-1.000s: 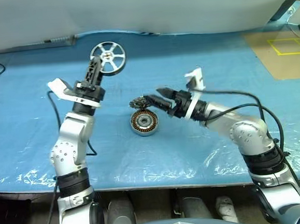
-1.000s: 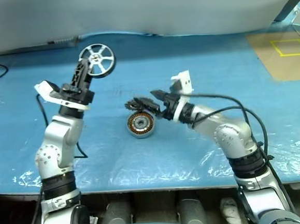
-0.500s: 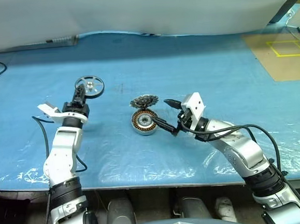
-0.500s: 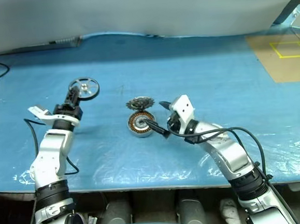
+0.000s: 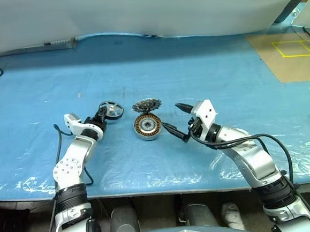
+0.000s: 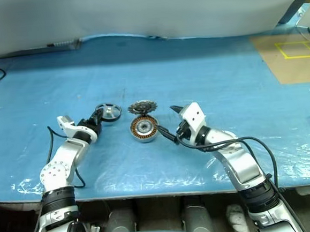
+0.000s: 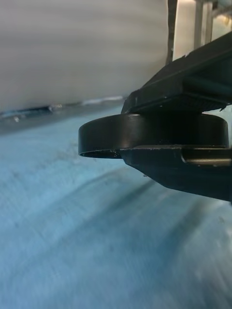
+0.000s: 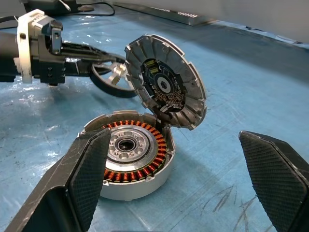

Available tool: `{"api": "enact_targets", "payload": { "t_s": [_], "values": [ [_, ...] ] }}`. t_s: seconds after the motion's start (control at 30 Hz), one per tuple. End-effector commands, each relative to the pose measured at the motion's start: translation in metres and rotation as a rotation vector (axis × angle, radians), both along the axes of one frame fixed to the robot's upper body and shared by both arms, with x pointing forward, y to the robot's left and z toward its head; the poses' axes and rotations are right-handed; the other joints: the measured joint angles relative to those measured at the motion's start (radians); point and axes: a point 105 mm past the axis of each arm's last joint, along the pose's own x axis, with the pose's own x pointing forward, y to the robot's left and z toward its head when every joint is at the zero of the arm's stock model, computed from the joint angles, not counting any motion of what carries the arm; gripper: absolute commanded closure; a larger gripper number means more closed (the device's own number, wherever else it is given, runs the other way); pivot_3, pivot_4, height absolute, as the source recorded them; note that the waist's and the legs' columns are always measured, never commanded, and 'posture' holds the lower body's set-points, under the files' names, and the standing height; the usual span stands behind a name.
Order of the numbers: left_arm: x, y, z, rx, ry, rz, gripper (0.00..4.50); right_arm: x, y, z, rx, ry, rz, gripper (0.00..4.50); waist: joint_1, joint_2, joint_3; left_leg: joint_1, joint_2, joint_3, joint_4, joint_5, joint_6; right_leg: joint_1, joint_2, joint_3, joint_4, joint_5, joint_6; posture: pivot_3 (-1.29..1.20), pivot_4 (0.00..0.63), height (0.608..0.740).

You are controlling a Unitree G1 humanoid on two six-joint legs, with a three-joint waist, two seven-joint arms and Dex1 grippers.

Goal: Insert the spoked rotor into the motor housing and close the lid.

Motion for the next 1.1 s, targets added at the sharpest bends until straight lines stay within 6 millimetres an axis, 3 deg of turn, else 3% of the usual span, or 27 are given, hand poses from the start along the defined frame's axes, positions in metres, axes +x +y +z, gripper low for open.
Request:
{"api": "enact_targets", "payload": {
  "t_s": [0.03, 0.07, 0.23, 0.47, 0.77, 0.8, 0.93, 1.0, 1.1],
  "values": [
    [-0.008, 0.001, 0.006, 0.040, -0.008, -0.027, 4.05, -0.001, 0.000, 0.007, 0.014, -0.024, 0.005, 0.00, 0.001, 0.000, 0.000, 0.000, 0.000, 0.000, 0.000, 0.000, 0.000, 0.000, 0.000, 0.000, 0.000, 0.000, 0.000, 0.00, 0.150, 0.740],
    [-0.012, 0.004, 0.005, 0.044, -0.004, -0.024, 4.05, 0.000, 0.000, 0.009, 0.025, -0.021, 0.001, 0.00, 0.001, 0.000, 0.000, 0.000, 0.000, 0.000, 0.000, 0.000, 0.000, 0.000, 0.000, 0.000, 0.000, 0.000, 0.000, 0.00, 0.150, 0.740],
    [-0.028, 0.010, -0.004, 0.107, 0.040, -0.052, 2.35, 0.004, 0.002, 0.012, 0.048, -0.008, -0.007, 0.00, 0.000, 0.000, 0.000, 0.001, 0.000, 0.000, 0.000, 0.000, 0.000, 0.000, 0.000, 0.000, 0.000, 0.000, -0.001, 0.00, 0.150, 0.740],
    [-0.044, 0.017, -0.016, 0.409, 0.071, -0.168, 0.02, 0.002, 0.003, 0.009, 0.046, 0.011, -0.001, 0.00, -0.003, 0.000, -0.001, 0.002, 0.001, 0.001, 0.000, 0.000, 0.000, 0.000, 0.000, 0.000, 0.000, -0.001, 0.000, 0.00, 0.150, 0.740],
    [-0.047, 0.047, 0.001, 0.764, 0.015, -0.295, 0.02, -0.001, 0.004, 0.008, 0.063, 0.048, 0.019, 0.00, -0.015, 0.001, -0.001, 0.004, 0.001, 0.002, -0.002, 0.000, 0.000, 0.000, 0.000, 0.001, 0.000, -0.003, 0.002, 0.00, 0.150, 0.740],
    [-0.043, 0.047, 0.014, 0.818, -0.054, -0.292, 0.02, -0.001, 0.003, 0.008, 0.064, 0.050, 0.017, 0.00, -0.016, 0.001, -0.001, 0.004, 0.001, 0.002, -0.002, 0.000, 0.000, 0.000, 0.000, 0.001, -0.001, -0.002, 0.001, 0.00, 0.150, 0.740],
    [-0.037, 0.036, 0.047, 0.954, -0.273, -0.319, 0.02, -0.002, 0.003, 0.008, 0.062, 0.051, 0.015, 0.00, -0.013, 0.001, -0.001, 0.003, 0.001, 0.002, -0.003, 0.000, 0.000, 0.000, 0.000, 0.000, -0.001, -0.001, -0.002, 0.00, 0.150, 0.740],
    [-0.038, 0.021, 0.064, 1.051, -0.430, -0.378, 0.02, -0.002, 0.002, 0.007, 0.058, 0.055, 0.013, 0.00, -0.012, 0.001, -0.001, 0.003, 0.001, 0.002, -0.003, 0.000, 0.000, 0.000, 0.000, 0.000, -0.002, -0.001, -0.002, 0.00, 0.150, 0.740],
    [-0.043, 0.005, 0.070, 1.129, -0.541, -0.484, 0.02, -0.002, 0.002, 0.007, 0.056, 0.058, 0.010, 0.00, -0.012, 0.001, -0.001, 0.003, 0.001, 0.002, -0.004, 0.000, 0.000, 0.000, 0.000, 0.000, -0.002, -0.001, -0.003, 0.00, 0.150, 0.740]
  ]
}}
